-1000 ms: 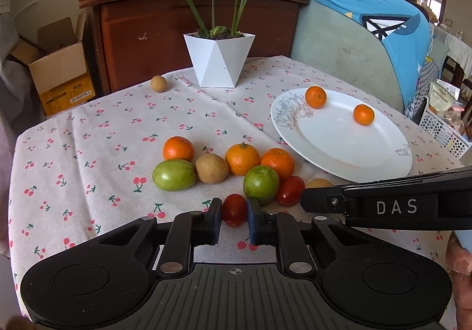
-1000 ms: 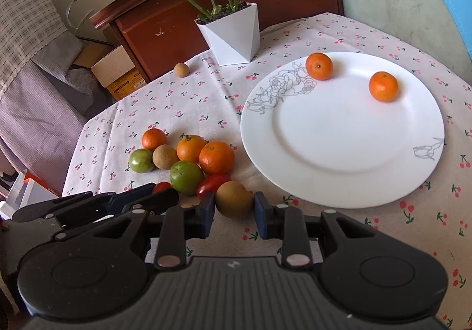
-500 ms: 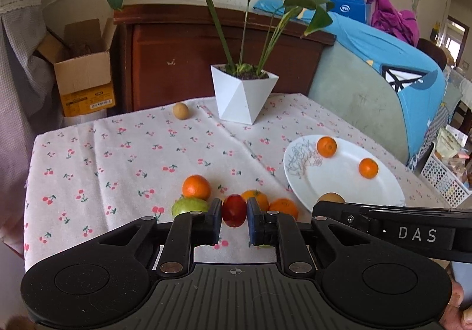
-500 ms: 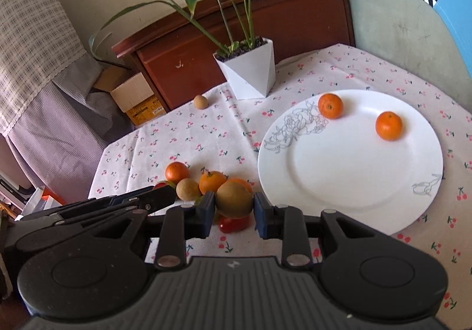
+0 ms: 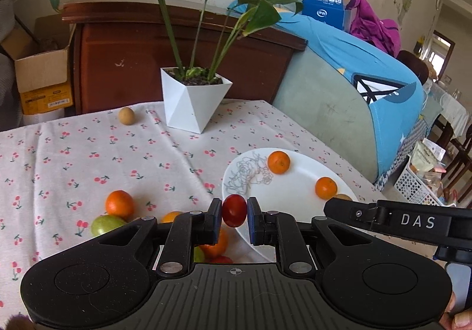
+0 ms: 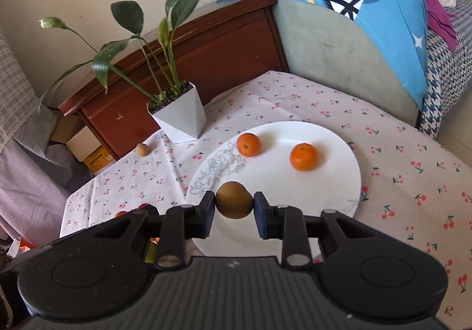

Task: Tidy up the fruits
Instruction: 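Carry the kiwi and cherry tomato onto the plate and open both tools, then withdraw both open tools from the plate back toward the fruit pile, then lower the left tool onto a green fruit while the right tool approaches a red tomato, then carry the green fruit and red tomato onto the white plate and open both tools, then withdraw both open tools from the plate back toward the fruit pile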

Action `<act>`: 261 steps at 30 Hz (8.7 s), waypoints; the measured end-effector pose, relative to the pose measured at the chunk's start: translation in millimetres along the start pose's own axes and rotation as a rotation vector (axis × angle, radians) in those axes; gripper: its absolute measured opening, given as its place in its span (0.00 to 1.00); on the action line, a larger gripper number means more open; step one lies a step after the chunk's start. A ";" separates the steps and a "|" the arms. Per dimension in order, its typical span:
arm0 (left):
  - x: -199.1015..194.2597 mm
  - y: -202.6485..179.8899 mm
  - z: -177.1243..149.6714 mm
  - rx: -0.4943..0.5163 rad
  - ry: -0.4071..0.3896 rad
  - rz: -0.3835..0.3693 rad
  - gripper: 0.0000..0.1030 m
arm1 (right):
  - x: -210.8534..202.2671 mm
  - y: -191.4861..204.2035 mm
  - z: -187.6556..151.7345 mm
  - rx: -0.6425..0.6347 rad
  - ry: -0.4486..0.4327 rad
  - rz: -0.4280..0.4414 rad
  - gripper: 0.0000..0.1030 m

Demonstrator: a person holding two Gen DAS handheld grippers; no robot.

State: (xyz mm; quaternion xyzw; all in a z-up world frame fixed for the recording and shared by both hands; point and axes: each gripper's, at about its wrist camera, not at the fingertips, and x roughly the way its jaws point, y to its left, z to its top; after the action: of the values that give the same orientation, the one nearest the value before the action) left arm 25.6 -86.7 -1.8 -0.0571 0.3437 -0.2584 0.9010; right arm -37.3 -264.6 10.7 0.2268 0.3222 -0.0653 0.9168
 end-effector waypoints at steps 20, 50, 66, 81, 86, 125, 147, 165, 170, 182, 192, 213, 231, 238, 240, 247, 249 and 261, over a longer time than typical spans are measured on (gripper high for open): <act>29.4 -26.6 -13.0 0.063 0.073 0.007 0.19 | 10.0 -27.3 -8.2 0.139 0.077 -0.060 0.30; 21.2 -28.5 -14.7 0.119 0.094 0.157 0.50 | -1.5 -20.9 -4.2 0.132 0.047 -0.034 0.35; 19.4 -30.7 2.6 0.154 0.047 0.171 0.61 | -4.8 -21.7 -3.4 0.137 0.034 -0.037 0.38; -29.8 26.5 14.1 0.042 0.078 0.231 0.61 | -3.9 4.2 -13.7 0.025 0.047 0.109 0.39; -46.2 47.8 15.5 0.039 0.075 0.270 0.61 | -3.9 18.0 -22.7 -0.030 0.067 0.172 0.39; -19.9 87.7 -12.5 -0.125 0.084 0.240 0.59 | 46.6 69.0 -64.4 -0.300 0.103 0.133 0.27; -3.1 84.8 -15.4 -0.105 0.058 0.201 0.39 | 44.5 63.5 -60.0 -0.241 0.117 0.125 0.24; -5.4 79.3 -14.1 -0.083 0.031 0.200 0.32 | 44.6 63.8 -60.8 -0.243 0.120 0.130 0.22; -13.3 77.2 -10.0 -0.093 0.013 0.201 0.32 | 42.0 63.6 -58.5 -0.235 0.114 0.137 0.22; -25.3 61.2 3.7 -0.088 -0.046 0.173 0.32 | 26.1 59.9 -41.8 -0.195 0.052 0.153 0.22; -15.6 27.1 13.7 -0.069 -0.059 0.056 0.32 | -0.5 19.4 -0.4 -0.062 -0.076 0.080 0.20; 33.5 -30.5 -6.4 0.019 0.041 -0.042 0.33 | 4.9 -40.0 -0.4 0.188 -0.011 -0.039 0.23; 1.1 -7.4 17.0 -0.007 0.055 0.121 0.58 | 8.3 -21.5 -5.0 0.138 -0.011 0.037 0.50; -21.3 20.3 26.8 -0.041 0.059 0.193 0.70 | 11.0 -5.5 -13.4 0.079 0.018 0.096 0.57; -26.2 24.2 27.7 -0.027 0.062 0.225 0.77 | 12.4 0.3 -16.6 0.055 0.026 0.112 0.63; -28.6 36.8 21.9 -0.003 0.069 0.337 0.80 | 19.9 18.1 -29.8 -0.001 0.085 0.166 0.65; -26.7 39.6 20.2 -0.002 0.078 0.354 0.81 | 23.5 24.6 -34.8 -0.016 0.110 0.175 0.65; -18.2 59.7 12.7 -0.013 0.125 0.436 0.83 | 38.9 61.9 -55.3 -0.149 0.149 0.194 0.65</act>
State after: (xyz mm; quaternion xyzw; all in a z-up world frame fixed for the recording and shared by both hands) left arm 47.9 -27.1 1.8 0.0289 0.4049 -0.0587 0.9120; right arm -21.5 -183.3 -28.4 0.1925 0.3698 0.0649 0.9066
